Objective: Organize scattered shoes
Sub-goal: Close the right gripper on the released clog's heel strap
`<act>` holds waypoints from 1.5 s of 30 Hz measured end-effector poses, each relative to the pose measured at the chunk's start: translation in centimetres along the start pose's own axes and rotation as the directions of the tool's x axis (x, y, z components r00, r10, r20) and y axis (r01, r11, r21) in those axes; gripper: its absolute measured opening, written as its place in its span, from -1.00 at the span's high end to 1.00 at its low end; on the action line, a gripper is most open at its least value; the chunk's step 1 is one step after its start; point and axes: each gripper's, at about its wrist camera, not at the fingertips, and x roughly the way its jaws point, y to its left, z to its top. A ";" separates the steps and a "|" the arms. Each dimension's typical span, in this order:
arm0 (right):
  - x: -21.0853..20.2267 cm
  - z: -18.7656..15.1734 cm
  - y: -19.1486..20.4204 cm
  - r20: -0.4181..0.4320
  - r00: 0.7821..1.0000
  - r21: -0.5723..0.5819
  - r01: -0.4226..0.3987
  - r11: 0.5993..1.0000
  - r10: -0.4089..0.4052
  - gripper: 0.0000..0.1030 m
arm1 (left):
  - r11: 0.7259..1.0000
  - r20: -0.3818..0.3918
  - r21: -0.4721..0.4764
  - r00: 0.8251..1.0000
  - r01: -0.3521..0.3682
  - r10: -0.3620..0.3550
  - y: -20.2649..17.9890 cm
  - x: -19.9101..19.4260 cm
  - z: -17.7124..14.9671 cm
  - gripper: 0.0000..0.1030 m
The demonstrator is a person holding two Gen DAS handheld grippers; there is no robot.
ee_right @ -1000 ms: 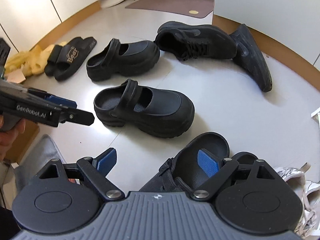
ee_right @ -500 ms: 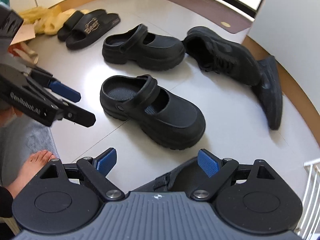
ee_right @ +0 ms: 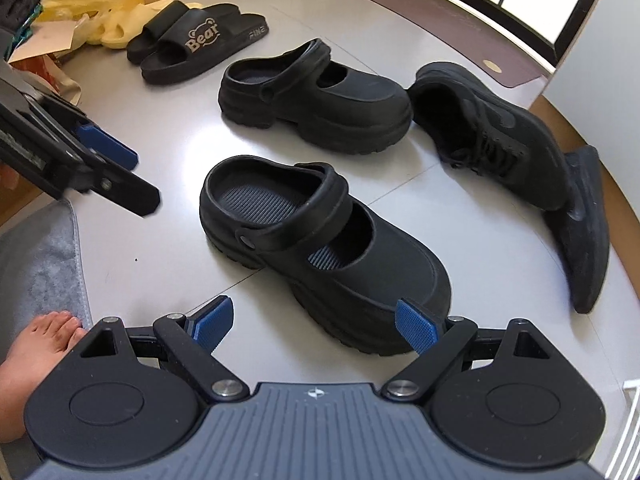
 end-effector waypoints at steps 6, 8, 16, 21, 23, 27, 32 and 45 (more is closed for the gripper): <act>1.3 0.4 -0.5 -0.004 1.000 -0.051 0.030 0.998 -0.031 -0.80 | 1.000 -0.012 -0.025 1.000 -0.012 0.011 0.8 0.2 -0.3 -0.48; 2.1 0.7 -0.7 -0.008 0.999 -0.085 0.037 0.996 -0.038 -0.81 | 0.999 -0.017 -0.033 1.000 -0.014 0.014 1.0 0.3 -0.3 -0.48; 4.0 1.5 -1.5 -0.018 0.998 -0.155 0.049 0.987 -0.053 -0.94 | 0.999 -0.028 -0.045 0.999 -0.021 0.020 1.1 1.0 -0.5 -0.48; 5.1 1.9 -1.4 -0.017 0.998 -0.205 0.051 0.978 -0.056 -1.00 | 0.999 -0.042 -0.038 0.999 -0.019 0.017 0.8 1.4 -0.7 -0.48; 5.4 2.1 -1.5 -0.018 0.998 -0.205 0.054 0.977 -0.059 -1.00 | 0.999 -0.047 -0.031 0.999 -0.017 0.016 0.7 1.5 -0.7 -0.48; 6.6 2.3 -1.9 -0.033 0.998 -0.188 0.039 0.982 -0.046 -1.00 | 0.999 -0.052 -0.029 0.999 -0.018 0.016 0.5 1.8 -0.7 -0.48; 7.6 2.0 -2.6 -0.050 0.998 -0.104 0.027 0.994 -0.033 -0.98 | 1.000 -0.062 -0.005 0.998 -0.009 0.008 -0.1 2.0 -0.9 -0.48; 5.6 1.9 -1.4 -0.085 0.995 0.017 -0.059 0.998 0.061 -0.72 | 1.000 -0.059 -0.021 0.998 -0.015 0.014 0.1 2.0 -0.9 -0.48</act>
